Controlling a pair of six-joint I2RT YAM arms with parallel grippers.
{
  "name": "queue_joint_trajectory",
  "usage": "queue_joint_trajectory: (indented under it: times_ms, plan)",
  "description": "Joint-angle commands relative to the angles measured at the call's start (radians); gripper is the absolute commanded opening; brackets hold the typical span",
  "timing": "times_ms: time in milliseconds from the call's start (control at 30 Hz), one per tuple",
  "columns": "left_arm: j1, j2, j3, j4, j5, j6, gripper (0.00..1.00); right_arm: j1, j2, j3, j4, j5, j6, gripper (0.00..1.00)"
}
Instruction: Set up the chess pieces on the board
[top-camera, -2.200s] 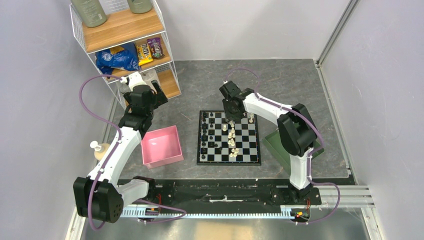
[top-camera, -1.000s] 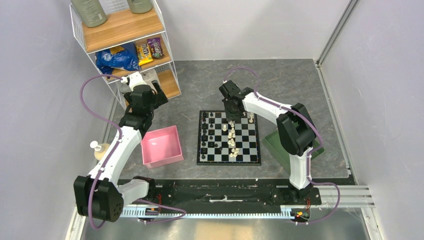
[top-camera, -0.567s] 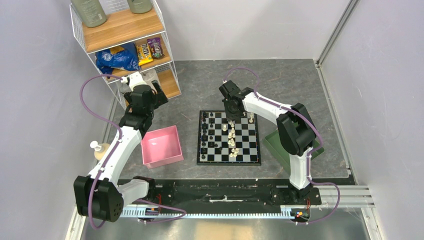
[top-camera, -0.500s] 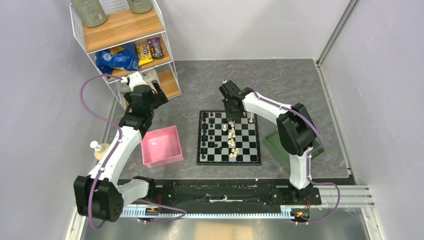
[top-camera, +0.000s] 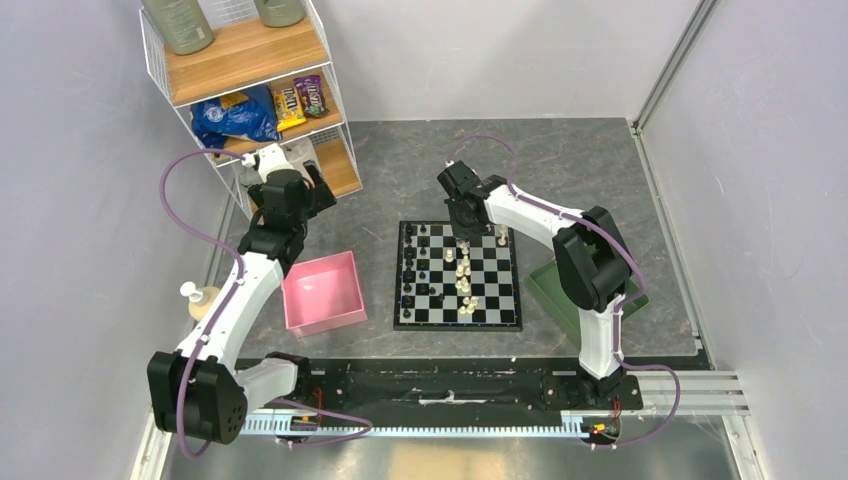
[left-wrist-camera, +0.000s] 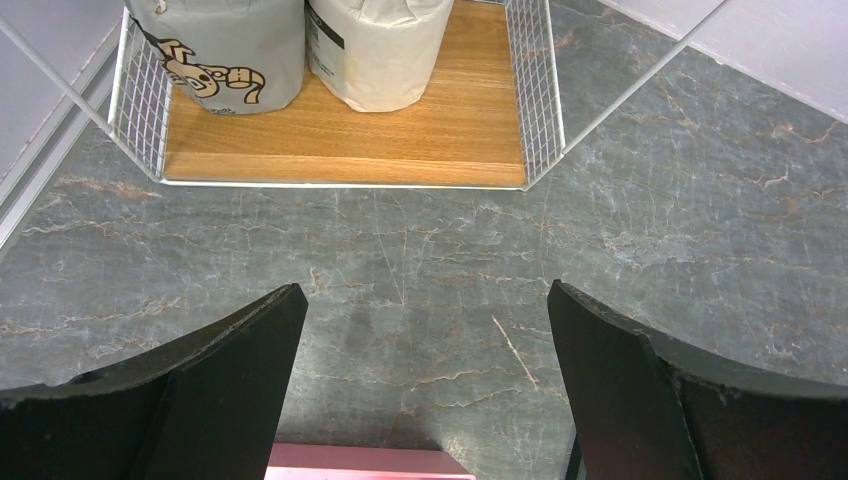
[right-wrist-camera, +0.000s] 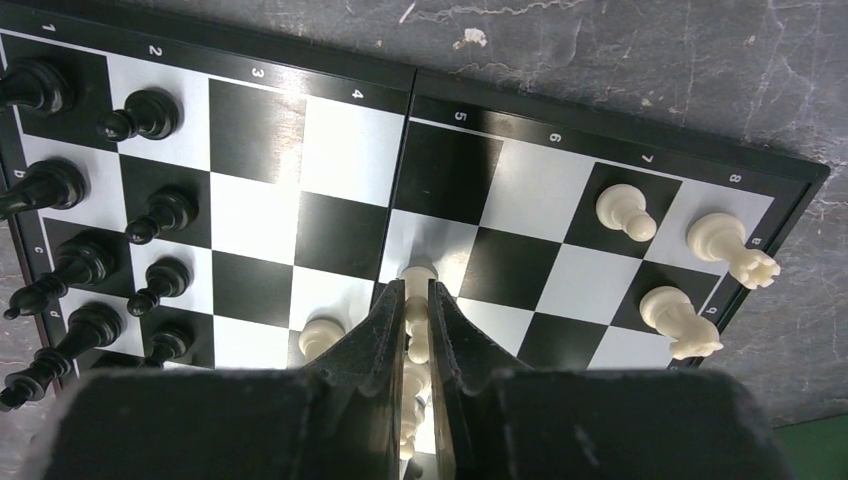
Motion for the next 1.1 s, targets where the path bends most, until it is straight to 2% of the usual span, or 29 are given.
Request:
queue_joint_trajectory:
  times_ms: [0, 500, 1067]
  plan:
    - [0.003, -0.013, -0.005, 0.045, -0.016, 0.01, 1.0, -0.008, -0.028, 0.025, -0.015, 0.052, -0.002, 0.17]
    - [0.003, -0.018, -0.009, 0.045, -0.017, 0.01, 1.0, -0.071, -0.12, -0.092, 0.014, 0.08, 0.021, 0.17]
    - [0.003, -0.009, -0.011, 0.05, -0.006, 0.002, 1.0, -0.11, -0.119, -0.126, 0.039, 0.091, 0.028, 0.18]
